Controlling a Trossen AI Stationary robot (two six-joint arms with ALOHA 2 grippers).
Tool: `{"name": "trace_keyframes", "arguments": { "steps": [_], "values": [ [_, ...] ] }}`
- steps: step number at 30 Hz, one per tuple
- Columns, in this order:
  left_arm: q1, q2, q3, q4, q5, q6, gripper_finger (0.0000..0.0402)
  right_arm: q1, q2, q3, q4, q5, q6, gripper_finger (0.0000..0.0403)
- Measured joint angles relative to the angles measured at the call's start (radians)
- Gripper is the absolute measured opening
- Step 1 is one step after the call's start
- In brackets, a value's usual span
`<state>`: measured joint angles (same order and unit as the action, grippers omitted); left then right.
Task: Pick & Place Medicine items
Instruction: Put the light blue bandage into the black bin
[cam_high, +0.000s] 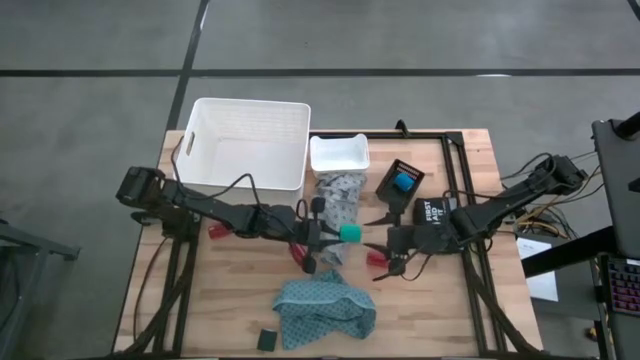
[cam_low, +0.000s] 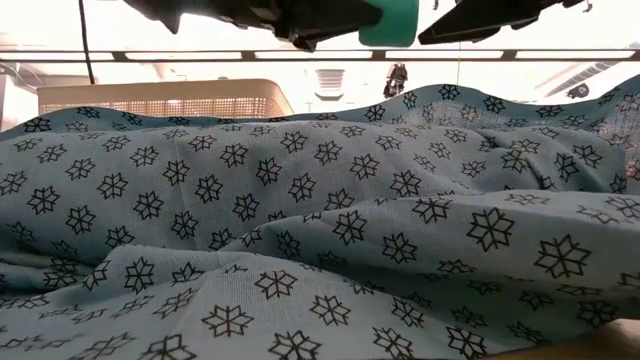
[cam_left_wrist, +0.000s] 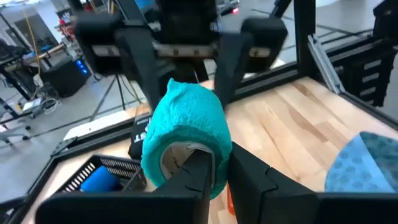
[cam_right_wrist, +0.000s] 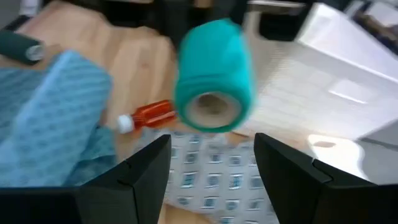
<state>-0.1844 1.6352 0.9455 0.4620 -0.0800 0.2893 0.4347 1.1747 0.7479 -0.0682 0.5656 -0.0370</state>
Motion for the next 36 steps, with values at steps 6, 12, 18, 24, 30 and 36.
{"name": "trace_keyframes", "arguments": {
  "steps": [6, 12, 18, 24, 30, 36],
  "values": [
    [-0.003, 0.000, 0.000, -0.017, 0.032, 0.003, 0.0047, 0.000, -0.008, 0.000, 0.004, 0.070, 0.000, 0.0226],
    [-0.003, 0.001, 0.000, -0.017, 0.081, 0.003, 0.0047, -0.001, -0.006, 0.000, 0.082, 0.015, 0.001, 0.0226],
    [-0.003, 0.002, 0.000, -0.014, 0.081, 0.002, 0.0047, -0.001, 0.020, 0.000, 0.115, -0.043, -0.024, 0.0226],
    [-0.003, 0.002, -0.001, -0.013, 0.081, 0.002, 0.0047, -0.003, 0.032, 0.000, 0.121, -0.040, -0.027, 0.0226],
    [-0.003, 0.002, -0.001, -0.009, 0.085, 0.002, 0.0047, -0.003, 0.038, 0.000, 0.167, -0.040, -0.053, 0.0226],
    [-0.003, 0.002, -0.001, -0.009, 0.084, 0.002, 0.0047, -0.003, 0.038, 0.000, 0.169, -0.040, -0.052, 0.0214]
  ]
}}
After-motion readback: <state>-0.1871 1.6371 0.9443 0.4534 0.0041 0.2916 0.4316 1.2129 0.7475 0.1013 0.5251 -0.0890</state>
